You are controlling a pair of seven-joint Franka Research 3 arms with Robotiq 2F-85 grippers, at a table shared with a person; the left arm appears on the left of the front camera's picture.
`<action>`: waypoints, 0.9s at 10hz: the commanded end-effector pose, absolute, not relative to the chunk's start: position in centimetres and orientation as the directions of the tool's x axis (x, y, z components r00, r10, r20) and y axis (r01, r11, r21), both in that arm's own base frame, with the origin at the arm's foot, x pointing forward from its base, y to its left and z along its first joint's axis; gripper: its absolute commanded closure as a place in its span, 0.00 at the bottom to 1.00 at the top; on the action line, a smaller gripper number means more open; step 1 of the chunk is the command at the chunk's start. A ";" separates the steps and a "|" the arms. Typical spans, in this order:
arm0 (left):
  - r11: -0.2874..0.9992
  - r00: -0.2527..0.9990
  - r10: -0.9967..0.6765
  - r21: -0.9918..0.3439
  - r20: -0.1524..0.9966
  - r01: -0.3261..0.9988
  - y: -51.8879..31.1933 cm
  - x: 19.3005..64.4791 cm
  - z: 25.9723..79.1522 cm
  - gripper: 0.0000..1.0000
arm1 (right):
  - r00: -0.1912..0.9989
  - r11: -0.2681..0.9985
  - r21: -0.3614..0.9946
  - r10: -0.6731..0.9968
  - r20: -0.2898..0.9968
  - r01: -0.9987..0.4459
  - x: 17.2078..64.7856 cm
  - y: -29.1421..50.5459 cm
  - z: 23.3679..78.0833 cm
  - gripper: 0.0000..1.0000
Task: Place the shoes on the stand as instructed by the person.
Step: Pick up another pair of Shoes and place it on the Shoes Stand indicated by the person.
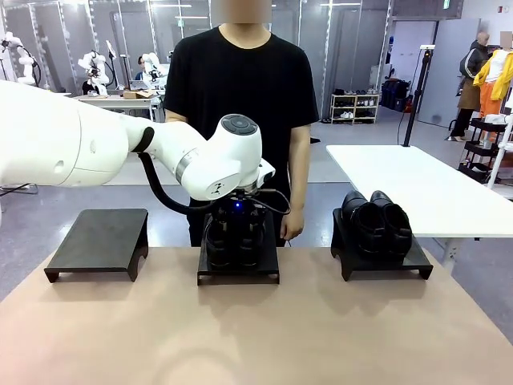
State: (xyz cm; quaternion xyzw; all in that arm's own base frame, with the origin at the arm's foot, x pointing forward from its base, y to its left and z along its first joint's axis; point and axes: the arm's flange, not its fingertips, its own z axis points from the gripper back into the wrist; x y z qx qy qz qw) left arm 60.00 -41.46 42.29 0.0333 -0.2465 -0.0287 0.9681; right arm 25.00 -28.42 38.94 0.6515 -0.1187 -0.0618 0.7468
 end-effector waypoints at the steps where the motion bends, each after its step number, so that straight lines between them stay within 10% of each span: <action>1: 0.997 0.868 -0.058 0.077 0.494 0.022 -41.0 59.0 42.5 0.04 | 0.962 0.154 0.986 -0.253 0.103 -0.065 24.9 -28.3 39.1 0.00; 9: 0.996 0.876 -0.073 0.079 0.477 0.040 -41.5 59.7 42.7 0.00 | 0.962 0.154 0.986 -0.253 0.103 -0.065 24.9 -28.3 39.1 0.00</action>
